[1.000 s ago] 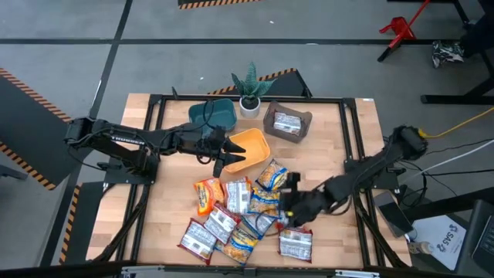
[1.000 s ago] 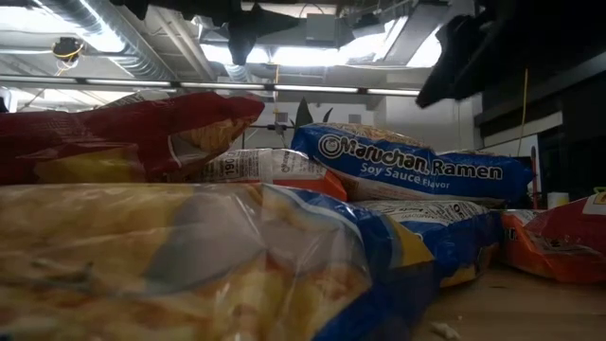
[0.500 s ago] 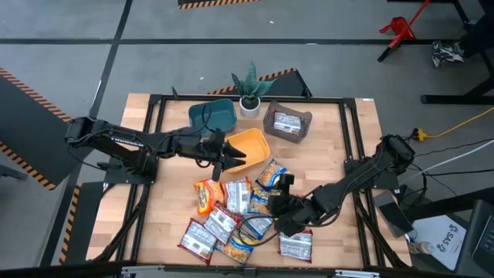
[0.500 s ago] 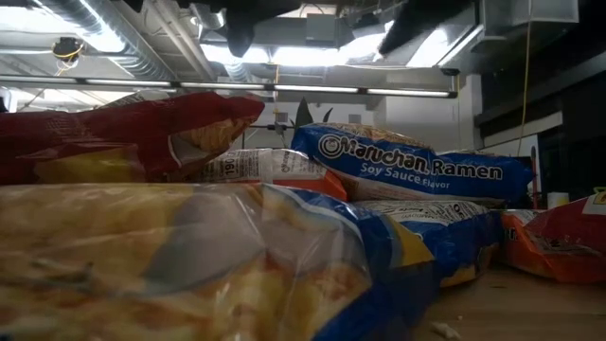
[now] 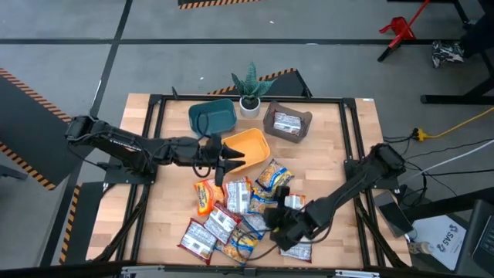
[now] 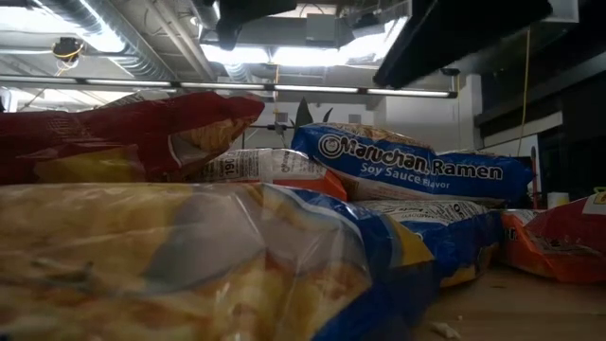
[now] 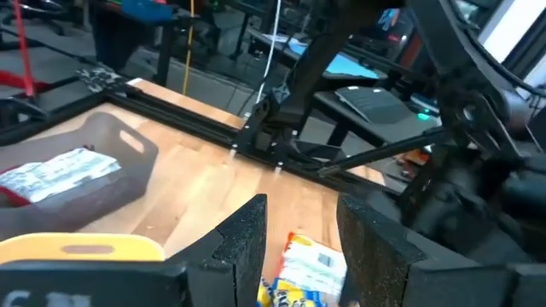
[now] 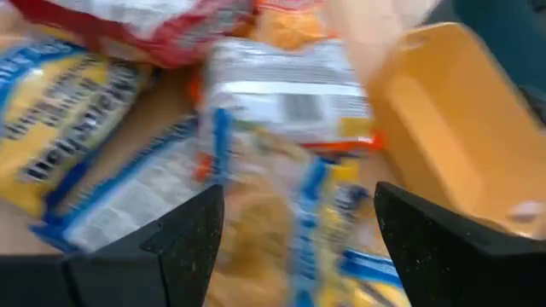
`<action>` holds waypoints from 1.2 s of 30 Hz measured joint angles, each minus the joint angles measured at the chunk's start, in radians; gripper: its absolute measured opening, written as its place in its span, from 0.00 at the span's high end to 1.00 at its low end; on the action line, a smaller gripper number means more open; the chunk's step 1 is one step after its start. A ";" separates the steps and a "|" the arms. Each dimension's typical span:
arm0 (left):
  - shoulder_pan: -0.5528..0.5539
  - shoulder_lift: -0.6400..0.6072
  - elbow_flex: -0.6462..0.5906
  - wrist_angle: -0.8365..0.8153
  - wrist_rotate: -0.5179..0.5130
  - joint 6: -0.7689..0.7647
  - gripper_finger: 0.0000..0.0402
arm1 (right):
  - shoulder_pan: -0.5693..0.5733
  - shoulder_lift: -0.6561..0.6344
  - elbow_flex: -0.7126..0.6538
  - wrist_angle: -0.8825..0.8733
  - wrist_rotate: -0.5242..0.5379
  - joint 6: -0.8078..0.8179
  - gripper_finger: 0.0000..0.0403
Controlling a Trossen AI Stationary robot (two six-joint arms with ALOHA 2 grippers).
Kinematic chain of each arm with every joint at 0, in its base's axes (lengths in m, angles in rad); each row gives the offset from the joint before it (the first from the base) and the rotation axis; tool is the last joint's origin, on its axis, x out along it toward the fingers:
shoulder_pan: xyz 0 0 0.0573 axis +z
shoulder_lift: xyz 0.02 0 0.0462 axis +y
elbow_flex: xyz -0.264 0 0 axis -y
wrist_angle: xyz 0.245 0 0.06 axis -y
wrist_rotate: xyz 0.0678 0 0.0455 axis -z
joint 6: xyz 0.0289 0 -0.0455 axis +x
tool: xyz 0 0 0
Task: Sort Maruchan noodles
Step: Put the blue noodle pack into the blue bin
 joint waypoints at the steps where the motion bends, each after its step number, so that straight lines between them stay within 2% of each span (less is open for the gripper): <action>1: -0.006 0.000 0.000 -0.001 -0.003 0.000 0.66 | 0.003 0.012 -0.001 -0.001 -0.005 0.005 0.29; 14: -0.072 0.000 0.000 -0.049 0.001 0.015 0.66 | 0.003 0.108 -0.001 0.186 0.020 0.008 0.29; 23: -0.086 0.000 0.000 -0.059 0.002 0.016 0.66 | -0.012 0.200 -0.001 0.156 0.066 0.014 0.29; 28: -0.086 0.000 0.000 -0.062 0.001 0.016 0.66 | -0.019 0.217 0.000 0.129 0.123 0.095 0.30; 32: -0.086 0.000 0.000 -0.068 0.001 0.016 0.66 | -0.017 0.211 0.000 0.087 0.128 0.141 0.38; 36: -0.086 0.000 0.000 -0.070 0.002 0.016 0.66 | -0.017 0.209 0.000 0.044 0.113 0.197 0.54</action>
